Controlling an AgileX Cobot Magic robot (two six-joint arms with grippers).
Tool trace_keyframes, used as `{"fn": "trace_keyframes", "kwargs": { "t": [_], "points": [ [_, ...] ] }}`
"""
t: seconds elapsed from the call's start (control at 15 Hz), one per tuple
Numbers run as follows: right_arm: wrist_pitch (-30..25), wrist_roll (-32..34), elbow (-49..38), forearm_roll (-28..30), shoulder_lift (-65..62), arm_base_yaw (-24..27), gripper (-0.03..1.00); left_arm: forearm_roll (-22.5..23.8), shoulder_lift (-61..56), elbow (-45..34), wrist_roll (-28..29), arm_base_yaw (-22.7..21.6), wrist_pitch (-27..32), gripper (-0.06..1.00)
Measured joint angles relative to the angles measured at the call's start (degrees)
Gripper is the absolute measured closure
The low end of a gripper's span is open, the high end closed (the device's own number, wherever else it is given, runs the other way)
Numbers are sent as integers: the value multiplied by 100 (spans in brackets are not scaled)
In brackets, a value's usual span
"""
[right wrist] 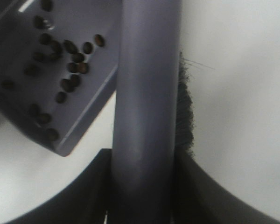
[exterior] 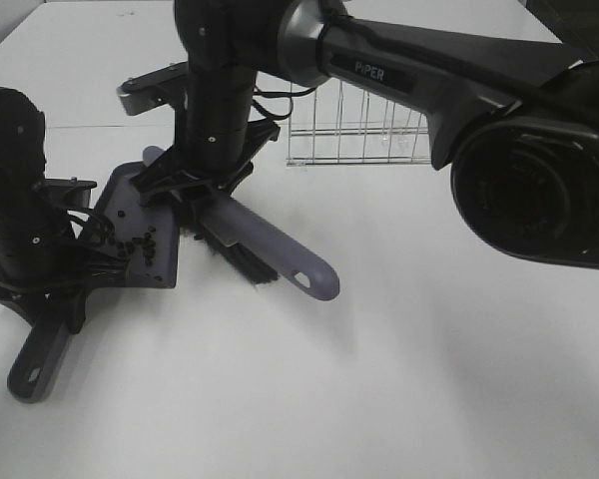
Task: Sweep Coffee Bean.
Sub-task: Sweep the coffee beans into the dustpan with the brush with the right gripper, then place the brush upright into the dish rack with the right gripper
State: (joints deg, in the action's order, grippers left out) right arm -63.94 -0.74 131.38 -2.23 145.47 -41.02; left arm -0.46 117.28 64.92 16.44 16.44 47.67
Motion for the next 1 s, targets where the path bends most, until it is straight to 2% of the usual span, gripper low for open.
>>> {"fn": "trace_keyframes", "kwargs": {
  "t": [0.27,0.33,0.4,0.53,0.67,0.87,0.93,1.0],
  "points": [
    [-218,218,739,-138,63,-189,70,-6,0,0,0,0,11,62],
    [-527,309,1266,223,63,-189,70,-6,0,0,0,0,11,62],
    [-527,309,1266,223,63,-189,70,-6,0,0,0,0,11,62],
    [-619,321,1644,865,52,-183,70,-6,0,0,0,0,11,62],
    [-630,338,1696,1140,-109,-46,70,-6,0,0,0,0,11,62],
    [-653,338,1513,1192,-625,561,70,-6,0,0,0,0,11,62],
    [-642,304,1054,1249,-1049,1140,70,-6,0,0,0,0,11,62],
    [-642,304,710,1278,-1295,1455,70,-6,0,0,0,0,11,62]
  ]
}}
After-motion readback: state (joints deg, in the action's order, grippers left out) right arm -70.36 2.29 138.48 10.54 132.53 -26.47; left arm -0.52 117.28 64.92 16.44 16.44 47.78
